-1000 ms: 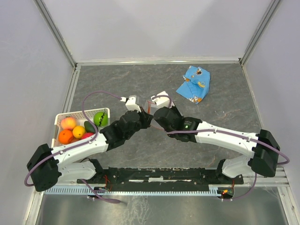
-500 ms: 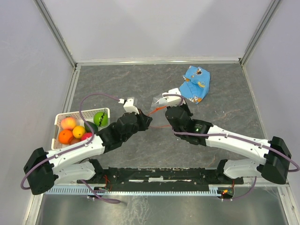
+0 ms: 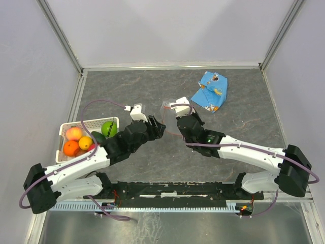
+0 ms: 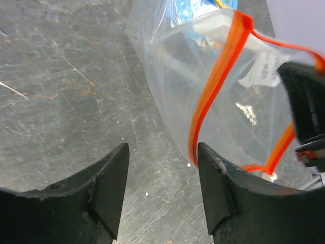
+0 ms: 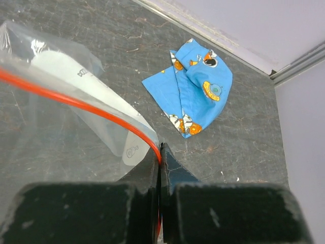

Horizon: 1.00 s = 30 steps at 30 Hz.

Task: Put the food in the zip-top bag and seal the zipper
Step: Open the zipper of the food storage bag, then pick up the fake fruit from the bin.

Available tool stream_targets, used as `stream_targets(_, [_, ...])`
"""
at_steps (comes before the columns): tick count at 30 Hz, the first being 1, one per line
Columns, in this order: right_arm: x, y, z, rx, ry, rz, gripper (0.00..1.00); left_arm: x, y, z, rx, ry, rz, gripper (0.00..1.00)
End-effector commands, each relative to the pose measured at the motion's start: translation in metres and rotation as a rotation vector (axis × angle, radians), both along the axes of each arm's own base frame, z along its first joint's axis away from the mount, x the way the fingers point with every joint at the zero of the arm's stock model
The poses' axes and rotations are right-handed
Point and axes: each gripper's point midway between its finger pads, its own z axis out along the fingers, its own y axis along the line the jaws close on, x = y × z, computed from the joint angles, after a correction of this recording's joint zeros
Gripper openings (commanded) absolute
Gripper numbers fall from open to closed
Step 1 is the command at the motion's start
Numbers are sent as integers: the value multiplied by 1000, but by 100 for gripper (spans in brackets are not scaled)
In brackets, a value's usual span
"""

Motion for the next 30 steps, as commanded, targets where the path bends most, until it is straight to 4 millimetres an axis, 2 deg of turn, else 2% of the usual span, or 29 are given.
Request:
stream_targets(1, [5,4,-4,2,-16,1,2,12,35,34,41,-58,149,67])
stream_targets(7, [5,1,-17,-10,-2,-8,2,15,97,24,132,10,325,78])
stream_targets(15, [2,-6,-20,11,1,-9,2,19,166,4,252,117,504,86])
stream_targets(20, [-2,-11,-18,35,-2,1,2,24,200,-4,290,165,595,91])
stream_targets(30, [-2,-12,-21,44,-2,1,1,41,242,-32,259,320,642,96])
